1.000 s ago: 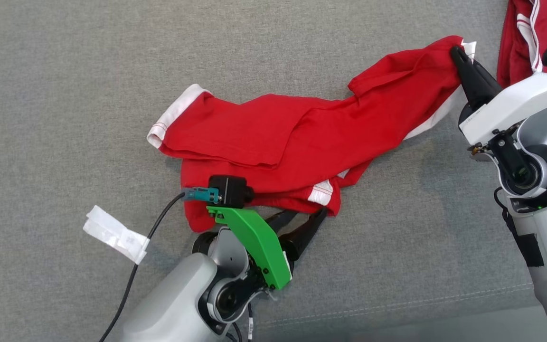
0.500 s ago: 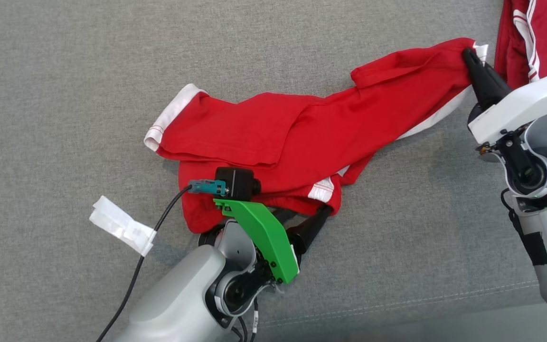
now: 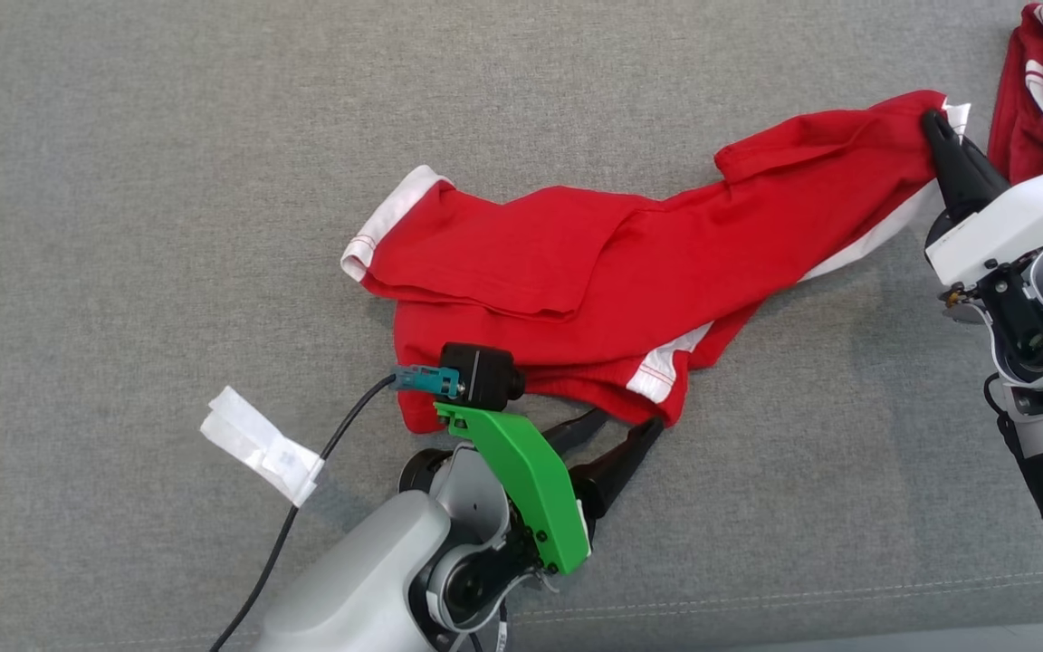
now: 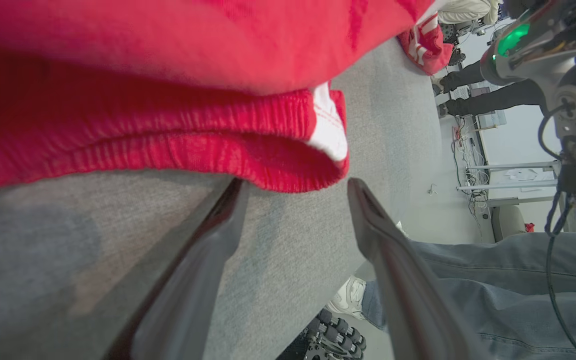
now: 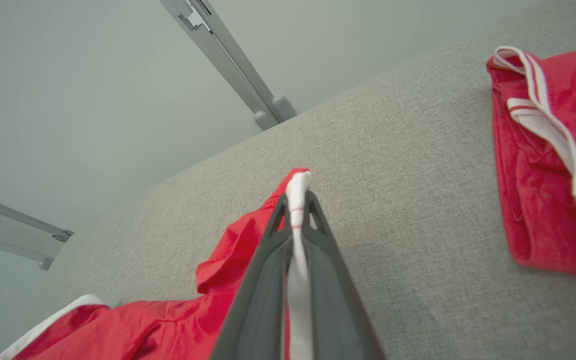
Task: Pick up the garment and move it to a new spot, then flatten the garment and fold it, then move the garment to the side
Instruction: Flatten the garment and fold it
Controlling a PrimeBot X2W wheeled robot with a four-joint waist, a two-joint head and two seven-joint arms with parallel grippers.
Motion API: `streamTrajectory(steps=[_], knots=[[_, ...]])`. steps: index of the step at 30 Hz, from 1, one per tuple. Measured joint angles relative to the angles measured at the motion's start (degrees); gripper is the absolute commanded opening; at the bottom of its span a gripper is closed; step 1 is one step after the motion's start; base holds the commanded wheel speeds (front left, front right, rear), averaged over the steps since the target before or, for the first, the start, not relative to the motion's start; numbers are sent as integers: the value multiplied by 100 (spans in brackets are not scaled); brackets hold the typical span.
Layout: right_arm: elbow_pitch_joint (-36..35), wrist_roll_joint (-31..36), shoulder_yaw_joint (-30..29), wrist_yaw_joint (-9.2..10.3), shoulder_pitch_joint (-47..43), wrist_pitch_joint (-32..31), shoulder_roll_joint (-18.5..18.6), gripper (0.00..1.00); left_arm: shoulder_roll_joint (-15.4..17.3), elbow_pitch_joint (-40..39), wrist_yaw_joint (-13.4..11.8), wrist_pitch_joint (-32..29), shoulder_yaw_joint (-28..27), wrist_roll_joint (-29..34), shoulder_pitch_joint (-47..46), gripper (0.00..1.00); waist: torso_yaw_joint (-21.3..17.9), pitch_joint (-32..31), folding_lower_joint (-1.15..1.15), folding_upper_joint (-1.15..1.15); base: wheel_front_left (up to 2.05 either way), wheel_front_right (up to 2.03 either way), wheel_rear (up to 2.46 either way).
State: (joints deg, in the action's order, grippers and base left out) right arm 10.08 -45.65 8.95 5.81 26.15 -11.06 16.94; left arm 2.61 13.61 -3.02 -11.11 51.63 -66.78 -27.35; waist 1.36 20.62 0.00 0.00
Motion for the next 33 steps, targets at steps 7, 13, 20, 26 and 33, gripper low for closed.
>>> streamTrajectory(steps=[7, 13, 20, 26, 33], knots=[[22, -1, 79, -25, -38, -5, -12, 0, 7, -309, -2, 7, -37, -18, 46, 100, 114, -117, 0, 0, 0, 0, 0], [21, -1, 87, -67, -40, -12, -5, 0, 38, -506, -30, -55, 36, -9, 97, 100, 130, -159, 0, 0, 0, 0, 0], [15, -1, 137, -68, -43, -66, -20, 0, 52, -599, -138, -94, -3, -11, 171, 100, 106, -132, 0, 0, 0, 0, 0], [9, 0, 169, -73, -41, -67, -33, 0, 49, -583, -200, -96, -10, -11, 172, 100, 38, -80, 0, 0, 0, 0, 0], [0, 0, 209, -75, -19, -110, -37, 0, 45, -495, -224, -96, -58, -21, 171, 100, -80, -3, 0, 0, 0, 0, 0]])
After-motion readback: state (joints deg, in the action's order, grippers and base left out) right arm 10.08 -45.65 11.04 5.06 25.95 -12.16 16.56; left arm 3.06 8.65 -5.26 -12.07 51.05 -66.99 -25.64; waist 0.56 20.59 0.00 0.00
